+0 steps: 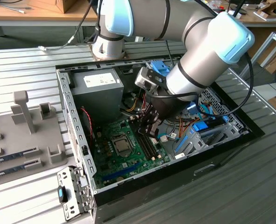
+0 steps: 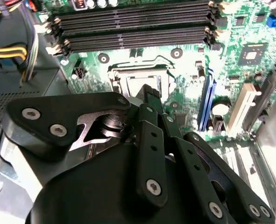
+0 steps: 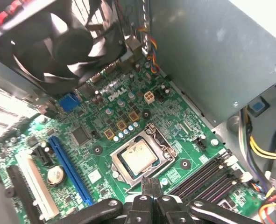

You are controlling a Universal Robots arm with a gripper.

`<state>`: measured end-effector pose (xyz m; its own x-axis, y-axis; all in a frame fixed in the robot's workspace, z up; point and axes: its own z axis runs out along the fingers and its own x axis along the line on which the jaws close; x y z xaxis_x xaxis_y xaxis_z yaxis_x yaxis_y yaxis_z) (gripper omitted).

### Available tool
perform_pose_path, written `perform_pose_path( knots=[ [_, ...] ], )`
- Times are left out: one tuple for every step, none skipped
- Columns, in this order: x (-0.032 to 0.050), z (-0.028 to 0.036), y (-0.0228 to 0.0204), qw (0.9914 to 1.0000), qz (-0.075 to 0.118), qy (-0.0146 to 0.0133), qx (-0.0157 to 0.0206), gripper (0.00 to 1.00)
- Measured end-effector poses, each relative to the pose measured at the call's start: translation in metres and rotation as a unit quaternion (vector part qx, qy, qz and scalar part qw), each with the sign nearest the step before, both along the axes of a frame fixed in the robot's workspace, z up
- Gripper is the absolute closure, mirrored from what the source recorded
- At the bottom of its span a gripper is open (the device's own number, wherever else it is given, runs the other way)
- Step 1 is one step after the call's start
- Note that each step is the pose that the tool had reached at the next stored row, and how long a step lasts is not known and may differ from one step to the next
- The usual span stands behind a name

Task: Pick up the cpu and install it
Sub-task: 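Install the second cpu locking lever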

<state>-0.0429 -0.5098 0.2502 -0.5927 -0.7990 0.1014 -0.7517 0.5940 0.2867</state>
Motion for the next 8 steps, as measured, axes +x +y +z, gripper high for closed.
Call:
perform_pose_path(
  knots=[
    [0.0,0.0013,0.0,1.0,0.0,0.0001,0.0,0.89],
    [0.0001,0.0021,0.0,1.0,0.0,0.0002,0.0001,0.89],
    [0.0001,0.0021,0.0001,1.0,0.0,0.0002,0.0002,0.89],
    [0.0001,0.002,0.0001,1.0,0.0,0.0002,0.0002,0.89],
    [0.0001,0.0022,0.0,1.0,0.0,0.0002,0.0001,0.89],
    [0.0001,0.0022,0.0,1.0,0.0,0.0002,0.0001,0.89],
    [0.0001,0.0022,0.0,1.0,0.0,0.0002,0.0001,0.89],
    [0.0001,0.0023,0.0,1.0,0.0,0.0002,0.0001,0.89]
  ],
)
